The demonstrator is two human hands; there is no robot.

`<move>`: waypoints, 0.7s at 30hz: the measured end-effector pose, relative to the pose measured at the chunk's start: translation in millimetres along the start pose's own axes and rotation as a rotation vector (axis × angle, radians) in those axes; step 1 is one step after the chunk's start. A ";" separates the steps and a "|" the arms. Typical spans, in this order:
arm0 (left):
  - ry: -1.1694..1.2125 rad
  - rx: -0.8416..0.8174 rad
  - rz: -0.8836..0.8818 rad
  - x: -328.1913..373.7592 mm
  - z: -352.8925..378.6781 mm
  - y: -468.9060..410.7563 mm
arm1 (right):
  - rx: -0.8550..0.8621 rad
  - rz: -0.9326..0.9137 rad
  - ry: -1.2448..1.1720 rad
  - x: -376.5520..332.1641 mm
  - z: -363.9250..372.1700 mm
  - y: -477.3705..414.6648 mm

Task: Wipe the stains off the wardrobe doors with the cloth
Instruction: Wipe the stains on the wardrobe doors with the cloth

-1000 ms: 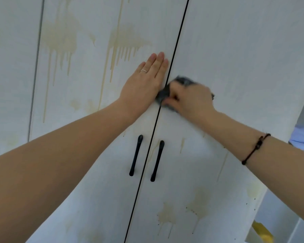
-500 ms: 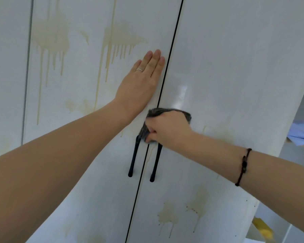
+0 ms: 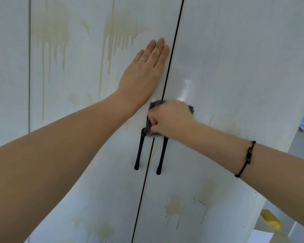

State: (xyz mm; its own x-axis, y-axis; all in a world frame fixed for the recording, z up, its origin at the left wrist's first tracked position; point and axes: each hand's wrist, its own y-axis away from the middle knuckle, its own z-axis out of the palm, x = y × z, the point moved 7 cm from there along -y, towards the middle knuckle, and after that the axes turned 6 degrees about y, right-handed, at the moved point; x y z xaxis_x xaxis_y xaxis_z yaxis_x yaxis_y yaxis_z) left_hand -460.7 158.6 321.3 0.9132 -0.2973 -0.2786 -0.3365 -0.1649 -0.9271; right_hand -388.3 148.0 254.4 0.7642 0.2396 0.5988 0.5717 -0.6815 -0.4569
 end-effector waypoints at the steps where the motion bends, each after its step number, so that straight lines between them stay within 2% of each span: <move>1: 0.002 0.006 -0.003 0.2 0.0 -0.5 | 0.020 0.047 -0.015 11.6 -6.1 -4.2; 3: 0.009 0.012 -0.007 0.8 0.8 0.4 | 0.032 0.065 0.029 7.7 -4.1 -0.9; 6: 0.004 0.023 -0.006 -0.1 2.8 1.4 | -0.078 -0.159 0.115 -47.6 29.4 18.6; 7: 0.006 0.025 -0.002 0.6 3.3 1.4 | -0.106 -0.168 0.142 -46.4 28.9 18.0; 11: 0.010 0.013 -0.018 -0.2 3.1 0.9 | -0.028 0.078 0.076 6.6 -0.6 1.2; 12: 0.013 0.014 -0.020 -0.2 2.4 1.3 | -0.003 0.081 0.117 2.3 3.7 7.2; 15: 0.004 0.032 -0.008 -0.3 1.0 2.7 | -0.108 -0.095 0.224 -51.5 39.5 37.0; 16: 0.004 0.032 -0.004 0.2 1.4 3.3 | -0.133 -0.079 0.226 -50.1 47.4 36.4; 19: 0.003 0.024 -0.002 0.7 1.9 1.4 | 0.048 0.070 0.156 -16.0 30.2 14.4; 21: 0.017 0.019 -0.013 -1.3 1.8 1.5 | 0.139 0.065 0.157 -25.5 31.0 24.8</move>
State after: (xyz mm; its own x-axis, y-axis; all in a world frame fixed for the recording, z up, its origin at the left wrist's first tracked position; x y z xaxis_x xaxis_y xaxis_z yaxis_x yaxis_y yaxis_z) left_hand -462.0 160.4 319.9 0.9136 -0.3109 -0.2622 -0.3198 -0.1509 -0.9354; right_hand -384.4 146.4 207.4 0.7509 0.0802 0.6555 0.5670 -0.5872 -0.5777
